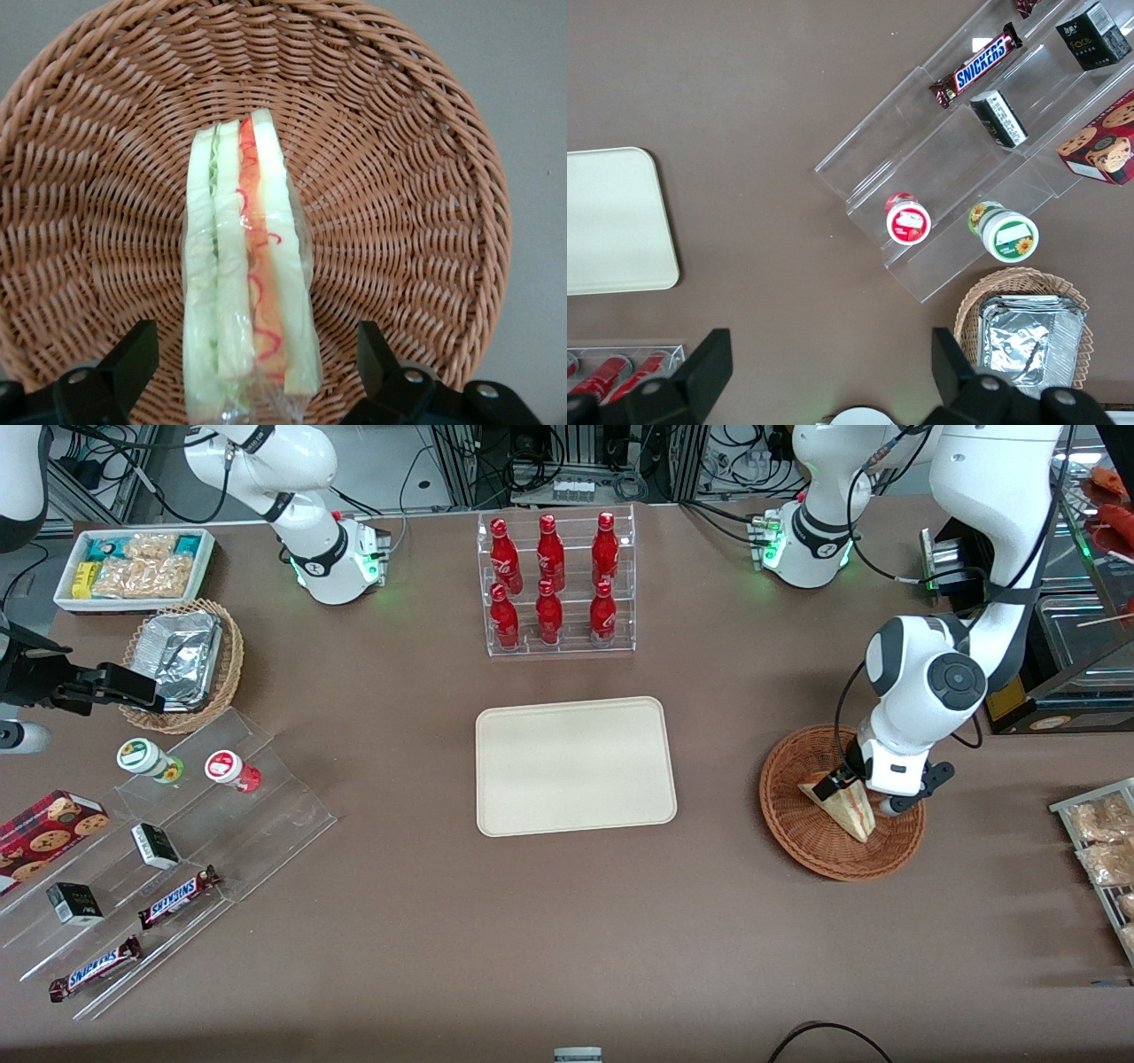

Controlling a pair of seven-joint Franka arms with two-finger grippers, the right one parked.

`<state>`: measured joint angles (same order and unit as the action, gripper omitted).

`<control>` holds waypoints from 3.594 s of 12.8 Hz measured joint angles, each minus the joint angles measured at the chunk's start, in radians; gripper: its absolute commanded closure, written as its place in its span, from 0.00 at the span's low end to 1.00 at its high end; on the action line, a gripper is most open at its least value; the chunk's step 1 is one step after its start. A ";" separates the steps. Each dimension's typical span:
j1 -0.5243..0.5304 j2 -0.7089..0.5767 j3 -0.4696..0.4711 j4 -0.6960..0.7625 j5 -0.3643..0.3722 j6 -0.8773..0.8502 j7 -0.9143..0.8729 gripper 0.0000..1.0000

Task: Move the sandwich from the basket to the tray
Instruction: 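Lower the open left gripper around the wrapped sandwich and close it, then lift the sandwich and carry it over the cream tray, then lower the sandwich onto the tray with the left gripper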

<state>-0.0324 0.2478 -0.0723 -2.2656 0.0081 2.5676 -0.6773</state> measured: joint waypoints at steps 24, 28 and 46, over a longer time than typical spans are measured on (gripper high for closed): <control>-0.181 0.116 -0.381 0.529 0.131 -0.481 -0.184 0.99; -0.325 0.303 -0.381 0.651 0.210 -0.477 -0.252 0.98; -0.480 0.441 -0.377 0.610 0.363 -0.380 -0.388 0.00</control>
<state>-0.5128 0.6888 -0.4495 -1.6558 0.3709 2.1873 -1.0655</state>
